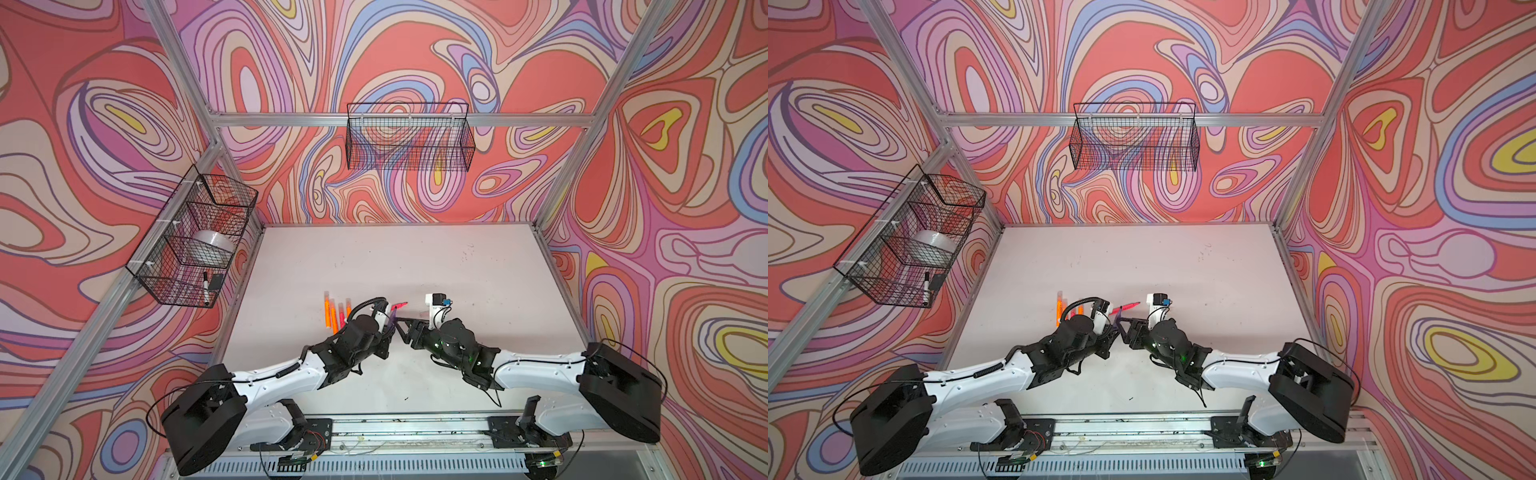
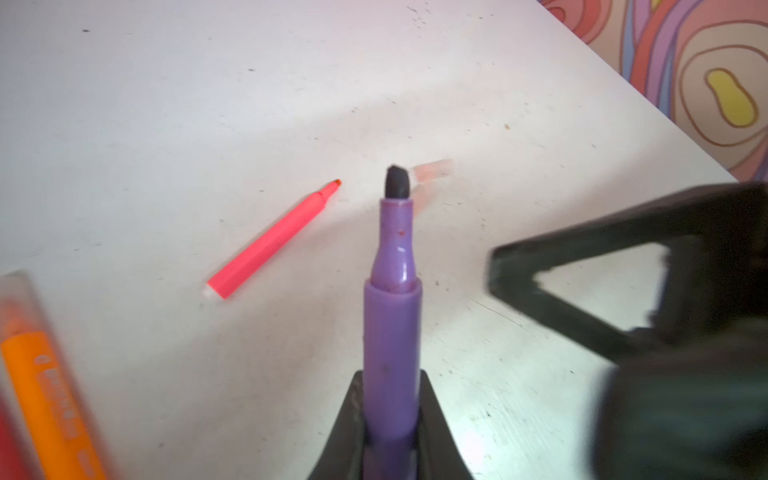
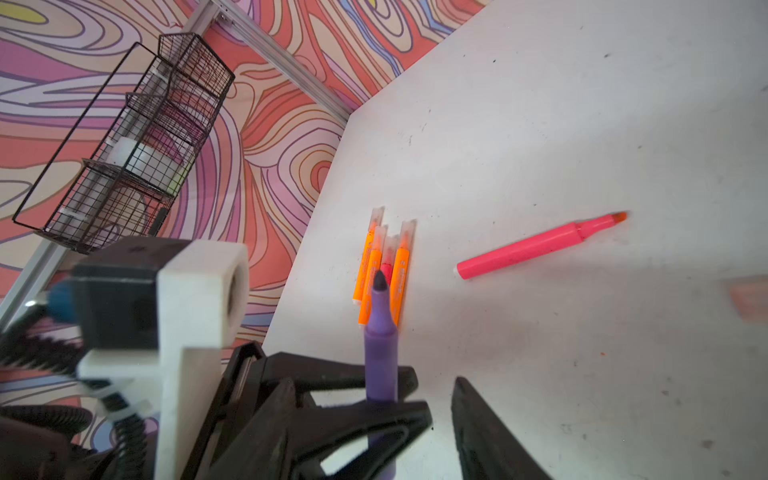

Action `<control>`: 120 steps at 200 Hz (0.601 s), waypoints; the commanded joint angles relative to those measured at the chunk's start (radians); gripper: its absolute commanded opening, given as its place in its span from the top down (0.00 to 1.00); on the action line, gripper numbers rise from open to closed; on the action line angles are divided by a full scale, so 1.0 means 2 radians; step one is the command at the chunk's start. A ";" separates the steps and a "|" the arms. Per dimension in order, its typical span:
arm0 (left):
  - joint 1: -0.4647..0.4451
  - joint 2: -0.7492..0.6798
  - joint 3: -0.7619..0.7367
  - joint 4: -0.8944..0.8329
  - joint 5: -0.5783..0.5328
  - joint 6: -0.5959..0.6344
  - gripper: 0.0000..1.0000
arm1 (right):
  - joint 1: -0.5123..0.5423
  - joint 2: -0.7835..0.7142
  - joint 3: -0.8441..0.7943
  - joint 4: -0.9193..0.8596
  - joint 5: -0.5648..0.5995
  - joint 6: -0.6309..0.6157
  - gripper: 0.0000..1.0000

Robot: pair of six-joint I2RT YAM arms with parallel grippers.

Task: Insert the pens into the pen caps
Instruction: 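Move the right gripper toward the translucent pink caps while the left holds the marker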

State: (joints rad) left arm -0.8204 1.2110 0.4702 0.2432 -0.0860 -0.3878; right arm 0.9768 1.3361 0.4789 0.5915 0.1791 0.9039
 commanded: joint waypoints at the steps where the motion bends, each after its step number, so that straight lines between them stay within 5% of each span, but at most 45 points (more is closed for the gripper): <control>1: 0.036 -0.023 -0.029 -0.006 -0.028 -0.044 1.00 | 0.001 -0.033 -0.016 -0.086 0.072 0.005 0.38; 50: 0.058 -0.098 -0.072 -0.016 -0.032 -0.049 1.00 | -0.013 -0.042 0.014 -0.255 0.166 0.028 0.35; 120: 0.058 -0.143 -0.086 -0.039 -0.012 -0.040 1.00 | -0.084 0.088 0.121 -0.345 0.150 -0.013 0.32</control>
State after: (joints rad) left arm -0.7067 0.9424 0.3180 0.1974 -0.1268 -0.4675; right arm 0.8299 1.4418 0.6327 0.0116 0.4522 0.9276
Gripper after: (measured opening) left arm 0.169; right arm 0.658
